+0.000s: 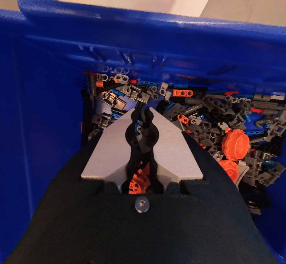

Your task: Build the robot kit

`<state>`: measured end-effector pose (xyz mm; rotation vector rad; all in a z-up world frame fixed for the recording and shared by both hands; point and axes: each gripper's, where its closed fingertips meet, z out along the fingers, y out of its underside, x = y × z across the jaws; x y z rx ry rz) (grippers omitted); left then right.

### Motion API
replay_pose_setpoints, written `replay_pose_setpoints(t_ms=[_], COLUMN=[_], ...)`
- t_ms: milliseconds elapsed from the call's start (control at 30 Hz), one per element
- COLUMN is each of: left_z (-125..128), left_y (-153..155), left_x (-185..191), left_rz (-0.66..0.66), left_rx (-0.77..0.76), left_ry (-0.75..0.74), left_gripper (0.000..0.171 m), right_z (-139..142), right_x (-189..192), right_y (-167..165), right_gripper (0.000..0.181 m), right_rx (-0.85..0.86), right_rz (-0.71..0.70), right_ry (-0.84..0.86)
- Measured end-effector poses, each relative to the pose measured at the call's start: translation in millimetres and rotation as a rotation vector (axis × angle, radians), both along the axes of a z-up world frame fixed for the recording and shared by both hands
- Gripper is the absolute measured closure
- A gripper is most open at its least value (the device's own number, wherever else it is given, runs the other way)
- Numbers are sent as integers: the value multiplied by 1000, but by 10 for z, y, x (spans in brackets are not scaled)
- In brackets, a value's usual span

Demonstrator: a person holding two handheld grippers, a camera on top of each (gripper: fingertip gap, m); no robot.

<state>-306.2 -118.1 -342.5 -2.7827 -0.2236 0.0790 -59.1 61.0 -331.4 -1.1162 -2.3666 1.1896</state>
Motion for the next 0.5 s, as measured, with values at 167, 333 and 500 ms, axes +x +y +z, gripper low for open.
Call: replay_pose_setpoints(t_ms=[167,333,500], left_z=[-12,-34,-33], left_y=[-21,-1,2], left_x=[-15,9,-2], left_rz=[-22,-90,-91], left_rx=[-12,-15,-9], left_ry=[-13,12,-3], left_gripper=[168,165,170], right_z=[0,15,24], right_x=[-3,-14,-20], right_y=[28,34,42], right_gripper=[181,181,181], right_rx=[-8,-12,-14], right_rz=[-10,-12,-16], right_ry=[4,15,22])
